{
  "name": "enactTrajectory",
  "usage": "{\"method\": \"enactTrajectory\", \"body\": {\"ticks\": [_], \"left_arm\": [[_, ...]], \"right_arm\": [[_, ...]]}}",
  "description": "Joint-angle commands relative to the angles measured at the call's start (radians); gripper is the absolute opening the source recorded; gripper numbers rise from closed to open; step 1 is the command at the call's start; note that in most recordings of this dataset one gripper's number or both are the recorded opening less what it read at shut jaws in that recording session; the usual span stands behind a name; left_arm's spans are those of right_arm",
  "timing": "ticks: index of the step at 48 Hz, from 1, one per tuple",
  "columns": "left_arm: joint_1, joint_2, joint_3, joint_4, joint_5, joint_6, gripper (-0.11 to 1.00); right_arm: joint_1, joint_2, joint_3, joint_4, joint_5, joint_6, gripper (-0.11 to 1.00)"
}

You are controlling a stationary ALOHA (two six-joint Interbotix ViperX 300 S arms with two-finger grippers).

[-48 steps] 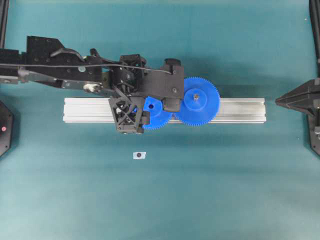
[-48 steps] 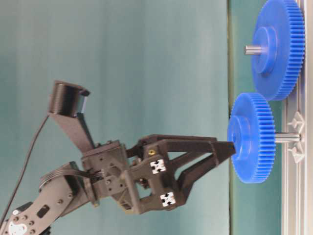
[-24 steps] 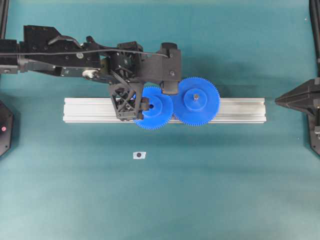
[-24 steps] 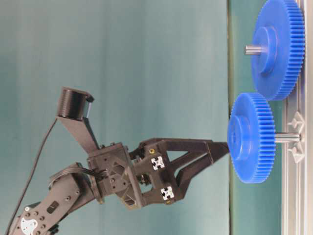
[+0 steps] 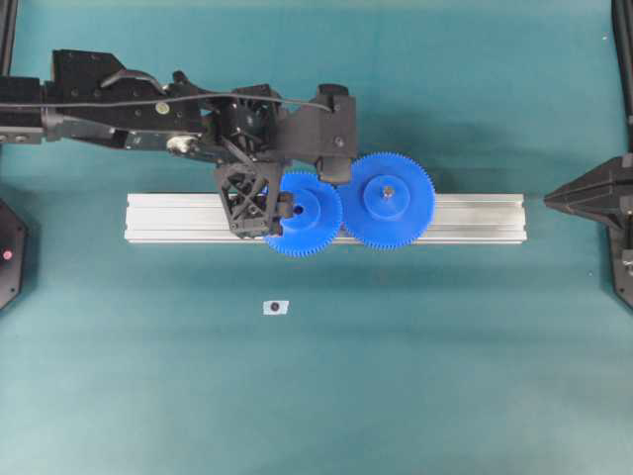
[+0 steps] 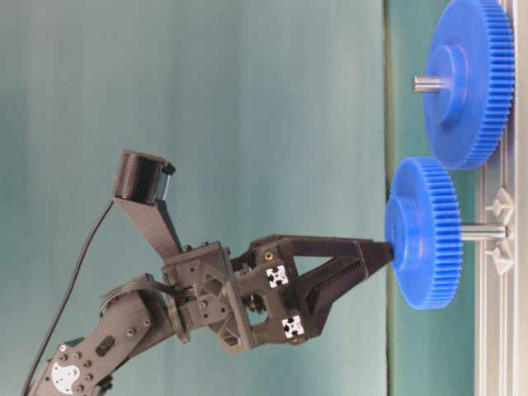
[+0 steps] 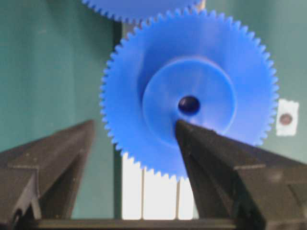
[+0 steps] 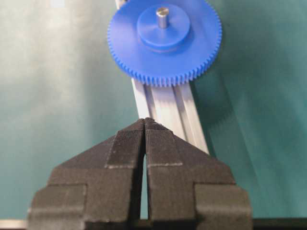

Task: Find the location of the shaft and insert the small gear.
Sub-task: 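Push the gear onto the shaft, meshing its teeth with the large gear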

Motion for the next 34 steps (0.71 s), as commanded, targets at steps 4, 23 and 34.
{"method": "enactTrajectory", "body": {"ticks": [4,23,34], "left_arm": [[-0.003,-0.012,-0.028,0.003,0.0,0.005,0.76],[-0.017,-0.109,-0.071,0.002,0.012,-0.032,0.76],[-0.075,-0.112,0.011,0.003,-0.114,-0.112,0.76]], "right_arm": [[-0.003,0.008,-0.018,-0.002,-0.009,0.009,0.02],[-0.003,0.008,-0.017,0.0,-0.014,0.009,0.02],[-0.003,0.008,-0.012,-0.002,-0.032,0.009,0.02]]}}
